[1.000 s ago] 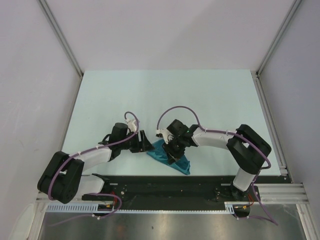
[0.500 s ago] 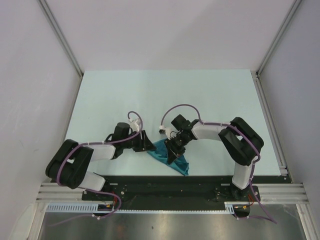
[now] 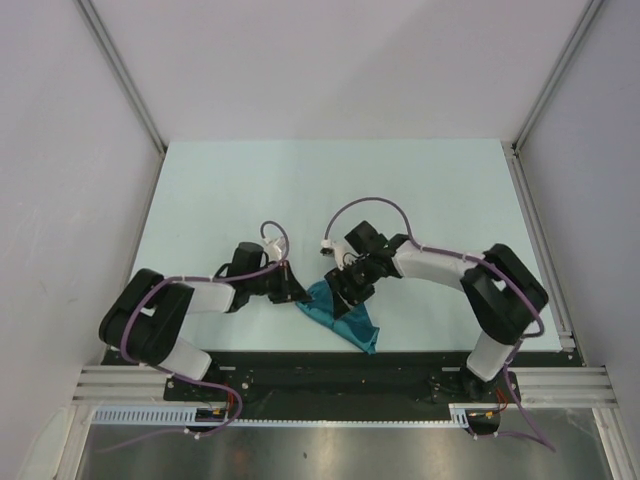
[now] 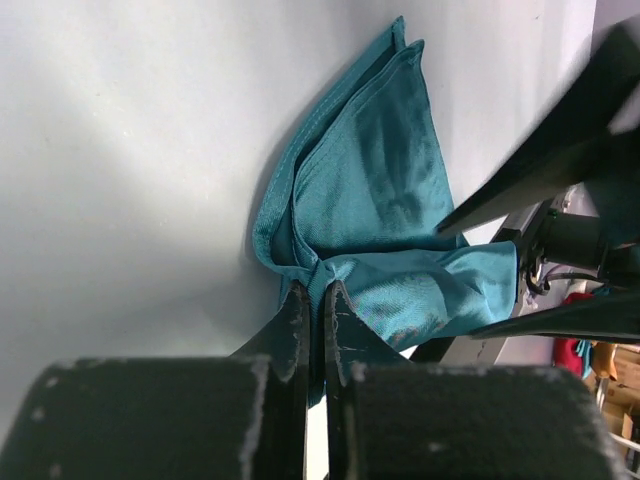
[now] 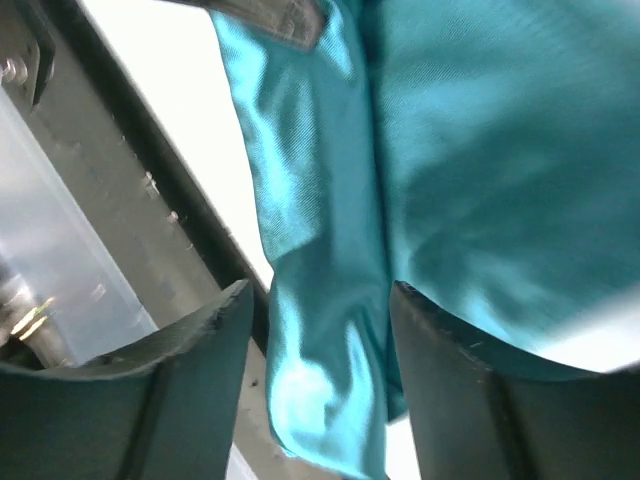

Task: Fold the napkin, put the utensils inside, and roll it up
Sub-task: Roll the napkin with the utensil

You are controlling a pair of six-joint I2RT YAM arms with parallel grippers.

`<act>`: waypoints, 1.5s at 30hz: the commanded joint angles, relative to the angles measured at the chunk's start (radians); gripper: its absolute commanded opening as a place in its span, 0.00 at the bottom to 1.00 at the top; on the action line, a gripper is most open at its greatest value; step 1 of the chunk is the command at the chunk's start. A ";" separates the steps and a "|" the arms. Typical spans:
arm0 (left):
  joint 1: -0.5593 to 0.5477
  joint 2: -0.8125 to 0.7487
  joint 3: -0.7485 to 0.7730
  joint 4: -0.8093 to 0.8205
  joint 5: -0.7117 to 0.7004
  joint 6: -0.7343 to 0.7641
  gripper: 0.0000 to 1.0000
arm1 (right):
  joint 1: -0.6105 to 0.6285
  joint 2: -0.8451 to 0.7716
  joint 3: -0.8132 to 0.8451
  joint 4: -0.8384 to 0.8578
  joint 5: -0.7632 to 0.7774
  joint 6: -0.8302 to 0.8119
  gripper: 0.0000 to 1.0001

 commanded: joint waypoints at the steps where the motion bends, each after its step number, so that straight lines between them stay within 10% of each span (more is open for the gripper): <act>1: 0.003 0.027 0.057 -0.122 -0.028 0.047 0.00 | 0.079 -0.199 0.013 0.015 0.326 -0.012 0.66; 10: 0.003 0.081 0.143 -0.262 -0.040 0.059 0.00 | 0.453 -0.278 -0.079 0.153 0.938 -0.095 0.72; 36: 0.003 0.111 0.203 -0.308 -0.016 0.089 0.00 | 0.486 0.003 -0.081 0.218 0.954 -0.122 0.56; 45: 0.013 0.018 0.211 -0.289 -0.086 0.084 0.65 | 0.368 -0.053 -0.136 0.211 0.572 -0.069 0.33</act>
